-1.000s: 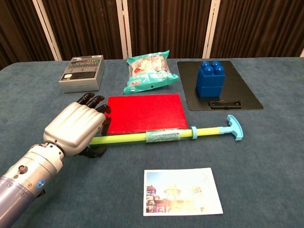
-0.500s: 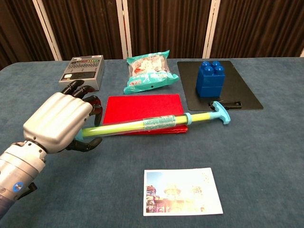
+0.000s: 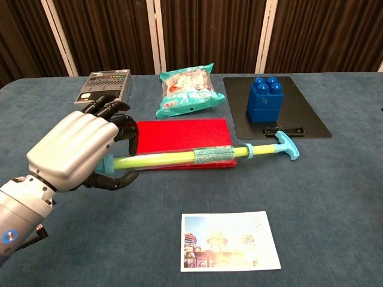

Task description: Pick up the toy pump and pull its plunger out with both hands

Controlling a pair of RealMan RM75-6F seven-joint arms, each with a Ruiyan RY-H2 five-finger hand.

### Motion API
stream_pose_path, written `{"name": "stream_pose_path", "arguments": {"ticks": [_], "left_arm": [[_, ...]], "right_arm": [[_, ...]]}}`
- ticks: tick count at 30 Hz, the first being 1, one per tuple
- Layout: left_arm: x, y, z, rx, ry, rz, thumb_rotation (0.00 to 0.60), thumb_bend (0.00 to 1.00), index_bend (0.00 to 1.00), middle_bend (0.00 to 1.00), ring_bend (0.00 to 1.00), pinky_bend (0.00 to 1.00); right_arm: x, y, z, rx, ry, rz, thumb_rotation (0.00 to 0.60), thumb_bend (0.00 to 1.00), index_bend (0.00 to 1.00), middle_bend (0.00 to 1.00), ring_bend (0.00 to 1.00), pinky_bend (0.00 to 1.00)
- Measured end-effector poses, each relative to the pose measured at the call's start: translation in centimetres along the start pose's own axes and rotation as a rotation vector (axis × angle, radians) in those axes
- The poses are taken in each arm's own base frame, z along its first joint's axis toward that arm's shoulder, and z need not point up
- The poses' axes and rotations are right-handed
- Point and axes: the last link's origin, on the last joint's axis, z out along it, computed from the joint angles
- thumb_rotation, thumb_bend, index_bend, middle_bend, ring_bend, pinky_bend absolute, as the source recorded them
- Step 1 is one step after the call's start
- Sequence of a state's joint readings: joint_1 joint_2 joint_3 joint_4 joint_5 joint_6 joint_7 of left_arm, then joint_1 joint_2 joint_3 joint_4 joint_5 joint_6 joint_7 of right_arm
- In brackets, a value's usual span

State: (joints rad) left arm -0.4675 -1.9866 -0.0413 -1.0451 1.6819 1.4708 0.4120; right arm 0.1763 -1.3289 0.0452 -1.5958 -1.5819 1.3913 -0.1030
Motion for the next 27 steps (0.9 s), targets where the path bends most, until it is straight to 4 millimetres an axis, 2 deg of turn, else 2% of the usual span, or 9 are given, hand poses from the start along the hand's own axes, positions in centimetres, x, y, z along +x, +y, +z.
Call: {"name": "stream_pose_path", "arguments": {"ticks": [6,15,20,27], "left_arm": [[0.7,1.2,-0.9,-0.052,0.003,-0.200,0.600,0.43,0.71,0.33,0.10,0.01],[3.3,1.8,-3.1,-0.095,-0.005,-0.517,0.600,0.42,0.72,0.34,0.10,0.01],[4.7,1.3,-4.1,-0.119,-0.038,-0.619,0.600,0.42,0.72,0.34,0.10,0.01],[5.1,-0.3,-5.3,-0.104,-0.073,-0.663,0.600,0.42,0.72,0.35,0.10,0.01]], "right_arm": [[-0.4,-0.9,0.4,0.040,-0.026,0.051,0.600,0.19,0.24,0.00,0.00,0.00],[-0.7,-1.7,0.6,0.090,-0.063,0.172,0.600,0.20,0.24,0.00,0.00,0.00],[-0.8,-1.7,0.3,0.101,-0.078,0.183,0.600,0.20,0.24,0.00,0.00,0.00],[-0.9,-1.5,0.3,0.096,-0.100,0.221,0.600,0.25,0.24,0.00,0.00,0.00]]}}
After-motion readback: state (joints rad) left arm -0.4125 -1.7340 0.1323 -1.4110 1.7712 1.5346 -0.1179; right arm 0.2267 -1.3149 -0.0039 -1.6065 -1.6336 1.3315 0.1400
